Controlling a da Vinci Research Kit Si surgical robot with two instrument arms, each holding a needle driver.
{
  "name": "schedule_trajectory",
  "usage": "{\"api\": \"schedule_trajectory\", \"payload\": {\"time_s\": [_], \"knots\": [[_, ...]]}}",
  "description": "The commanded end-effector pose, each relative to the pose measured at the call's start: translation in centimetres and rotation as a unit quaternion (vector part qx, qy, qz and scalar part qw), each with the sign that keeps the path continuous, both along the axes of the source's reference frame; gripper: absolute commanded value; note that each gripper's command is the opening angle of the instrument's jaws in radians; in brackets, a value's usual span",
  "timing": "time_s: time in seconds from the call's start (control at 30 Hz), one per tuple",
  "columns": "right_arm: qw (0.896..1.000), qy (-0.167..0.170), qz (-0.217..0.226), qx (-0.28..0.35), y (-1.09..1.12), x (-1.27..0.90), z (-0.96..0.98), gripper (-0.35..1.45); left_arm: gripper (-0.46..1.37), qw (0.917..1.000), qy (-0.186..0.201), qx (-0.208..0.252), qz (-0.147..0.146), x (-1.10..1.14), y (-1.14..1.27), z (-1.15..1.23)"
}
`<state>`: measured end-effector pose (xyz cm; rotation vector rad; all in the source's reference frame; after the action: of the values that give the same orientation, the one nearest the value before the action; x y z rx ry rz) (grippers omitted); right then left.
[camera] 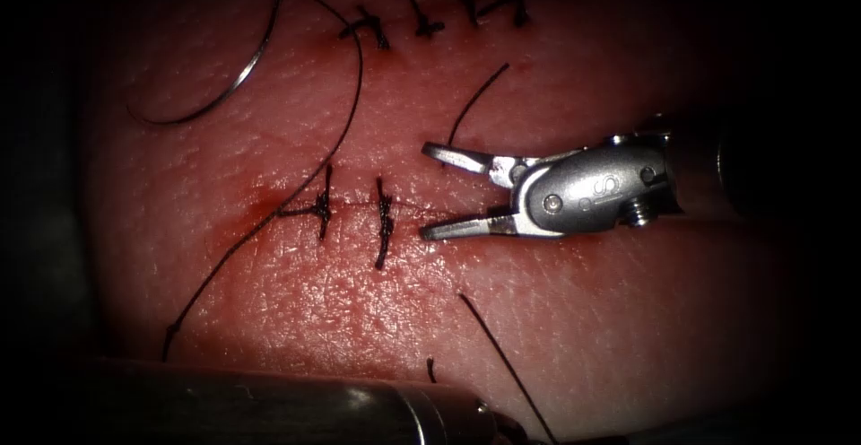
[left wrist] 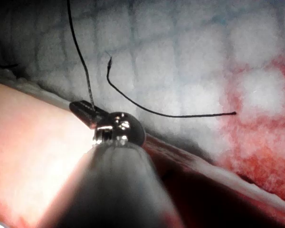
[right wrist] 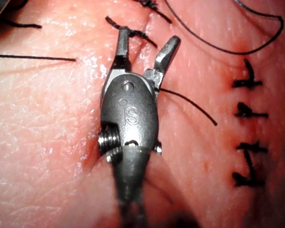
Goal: Wound Closure
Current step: Pick up working end of suture with left grasper, then pass suture to right gripper and regrasp with left jaws
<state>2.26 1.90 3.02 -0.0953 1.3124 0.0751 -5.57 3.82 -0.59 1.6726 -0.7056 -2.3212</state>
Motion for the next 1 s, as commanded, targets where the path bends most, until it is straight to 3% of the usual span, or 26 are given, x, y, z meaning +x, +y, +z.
{"api": "schedule_trajectory", "payload": {"time_s": [0.03,0.43,0.73,1.0], "knots": [[1.0,0.001,-0.002,0.0,0.0,0.0,0.0,1.0,-0.35,1.0,0.003,0.0,-0.001,0.03,0.03,-0.02],[0.998,0.032,-0.054,0.01,0.04,-0.11,-0.04,0.98,-0.35,1.0,0.008,0.002,-0.001,0.44,0.36,-0.12],[0.995,0.013,-0.093,0.016,0.01,-0.37,-0.03,0.92,-0.35,0.9999,0.011,0.012,-0.003,0.74,0.56,-0.1],[0.992,0.012,-0.126,-0.005,-0.17,-0.27,-0.06,0.98,-0.35,0.9996,0.01,0.026,-0.005,0.82,0.76,-0.18]]}}
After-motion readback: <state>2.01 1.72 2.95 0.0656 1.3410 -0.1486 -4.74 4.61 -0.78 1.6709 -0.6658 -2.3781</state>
